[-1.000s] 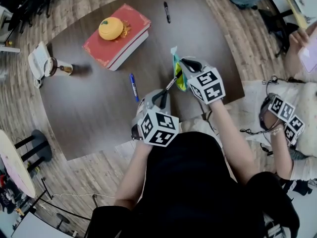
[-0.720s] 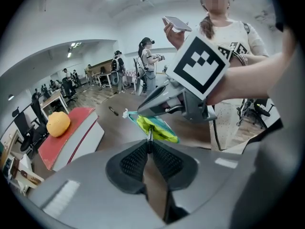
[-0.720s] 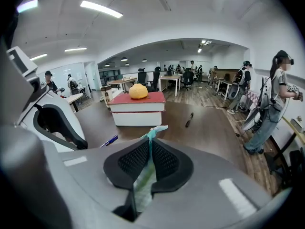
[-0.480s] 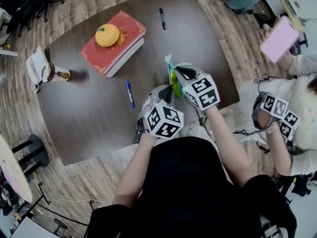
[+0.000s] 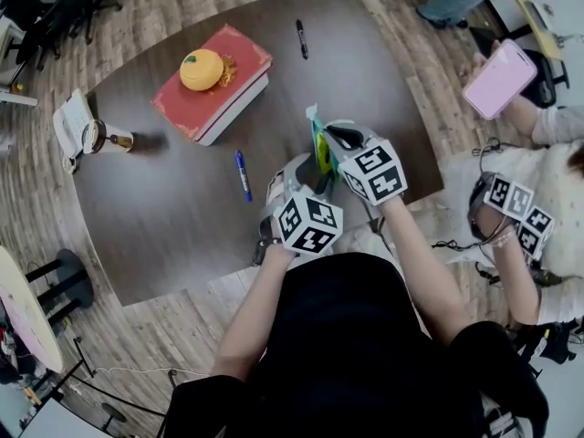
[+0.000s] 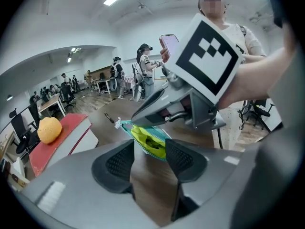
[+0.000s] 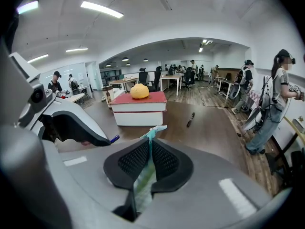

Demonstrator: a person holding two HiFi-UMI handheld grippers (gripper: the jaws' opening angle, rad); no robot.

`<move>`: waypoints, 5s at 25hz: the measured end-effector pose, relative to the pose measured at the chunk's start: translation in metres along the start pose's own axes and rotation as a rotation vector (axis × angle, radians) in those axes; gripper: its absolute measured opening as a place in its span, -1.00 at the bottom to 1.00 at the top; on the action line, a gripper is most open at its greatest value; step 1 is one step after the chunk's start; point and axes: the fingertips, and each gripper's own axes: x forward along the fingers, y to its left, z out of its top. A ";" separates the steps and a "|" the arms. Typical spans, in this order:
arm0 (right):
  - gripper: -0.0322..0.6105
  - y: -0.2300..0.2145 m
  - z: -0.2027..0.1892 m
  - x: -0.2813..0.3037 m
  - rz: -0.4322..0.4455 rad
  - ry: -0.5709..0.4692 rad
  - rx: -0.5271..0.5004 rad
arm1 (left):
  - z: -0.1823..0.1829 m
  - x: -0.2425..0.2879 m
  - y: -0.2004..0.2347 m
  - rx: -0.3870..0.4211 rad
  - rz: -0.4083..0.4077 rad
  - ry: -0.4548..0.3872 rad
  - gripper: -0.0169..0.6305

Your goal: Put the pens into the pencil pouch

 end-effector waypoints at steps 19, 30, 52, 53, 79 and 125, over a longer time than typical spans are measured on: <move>-0.81 -0.004 0.002 0.005 -0.003 0.014 -0.014 | -0.039 -0.020 0.026 -0.065 0.058 0.044 -0.22; -0.81 0.005 0.007 0.020 0.004 0.041 -0.053 | -0.130 -0.040 0.075 -0.260 0.204 0.149 -0.22; -0.81 0.021 0.006 0.031 0.017 0.076 -0.049 | -0.220 -0.028 0.090 -0.392 0.256 0.254 -0.29; -0.81 0.021 0.006 0.031 0.018 0.077 -0.048 | -0.222 -0.027 0.090 -0.397 0.253 0.257 -0.31; -0.81 0.018 0.004 0.030 0.020 0.068 -0.026 | -0.237 -0.011 0.083 -0.467 0.231 0.265 -0.78; -0.81 0.004 0.004 0.018 0.003 0.008 0.019 | -0.103 -0.075 0.056 -0.253 0.167 0.049 -0.84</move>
